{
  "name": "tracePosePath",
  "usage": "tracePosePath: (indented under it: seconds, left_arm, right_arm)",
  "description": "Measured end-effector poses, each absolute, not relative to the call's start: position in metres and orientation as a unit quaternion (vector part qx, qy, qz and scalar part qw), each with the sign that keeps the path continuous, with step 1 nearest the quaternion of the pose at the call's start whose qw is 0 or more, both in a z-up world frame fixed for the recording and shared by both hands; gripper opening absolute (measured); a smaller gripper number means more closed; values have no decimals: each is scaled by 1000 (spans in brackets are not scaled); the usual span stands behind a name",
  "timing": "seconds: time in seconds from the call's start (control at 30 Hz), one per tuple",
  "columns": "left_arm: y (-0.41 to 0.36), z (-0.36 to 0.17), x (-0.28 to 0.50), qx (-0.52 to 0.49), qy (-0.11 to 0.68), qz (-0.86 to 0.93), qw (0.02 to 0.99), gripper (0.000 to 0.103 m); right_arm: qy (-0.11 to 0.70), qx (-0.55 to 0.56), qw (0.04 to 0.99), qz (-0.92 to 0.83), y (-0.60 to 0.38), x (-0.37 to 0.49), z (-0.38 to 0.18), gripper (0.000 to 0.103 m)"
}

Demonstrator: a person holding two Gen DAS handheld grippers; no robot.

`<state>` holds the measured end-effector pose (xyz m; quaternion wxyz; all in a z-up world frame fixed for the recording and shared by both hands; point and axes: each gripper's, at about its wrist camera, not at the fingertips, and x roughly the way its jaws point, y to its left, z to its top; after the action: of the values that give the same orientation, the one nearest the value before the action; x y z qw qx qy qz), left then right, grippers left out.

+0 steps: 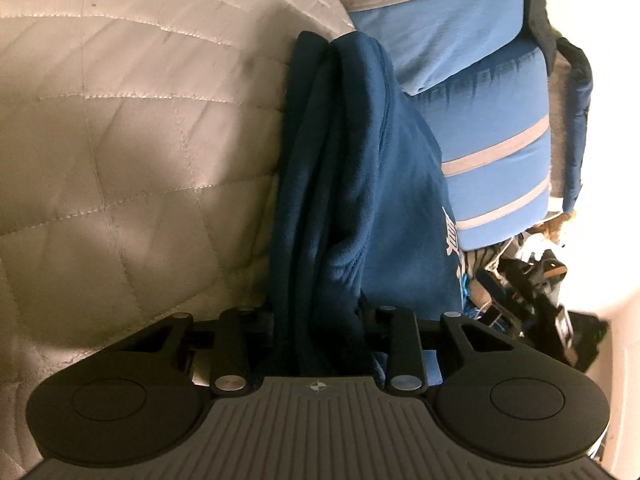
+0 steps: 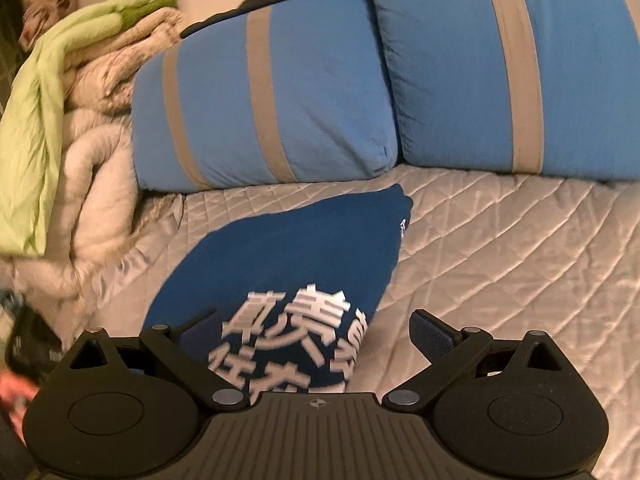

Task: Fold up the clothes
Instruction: 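Grasp the sweatshirt edge with the left tool while the right tool grasps its other end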

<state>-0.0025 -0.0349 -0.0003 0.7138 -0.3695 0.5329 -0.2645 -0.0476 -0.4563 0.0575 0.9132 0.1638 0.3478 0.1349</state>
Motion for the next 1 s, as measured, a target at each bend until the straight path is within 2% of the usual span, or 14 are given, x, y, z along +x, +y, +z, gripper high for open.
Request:
tracePosePath:
  seconds: [0.47, 0.73, 0.8, 1.0]
  left_arm:
    - [-31, -4, -4, -373, 517, -272, 721, 31]
    - [-32, -5, -5, -376, 515, -272, 721, 31]
    - [-33, -6, -5, -375, 513, -271, 723, 31]
    - [-37, 1, -8, -357, 507, -264, 739, 29]
  right_arm:
    - [388, 283, 868, 128, -478, 53, -3, 99]
    - [411, 336, 835, 145, -476, 87, -35, 91]
    - [416, 349, 826, 149, -475, 93, -41, 68]
    - [410, 361, 823, 156, -476, 90, -40, 33]
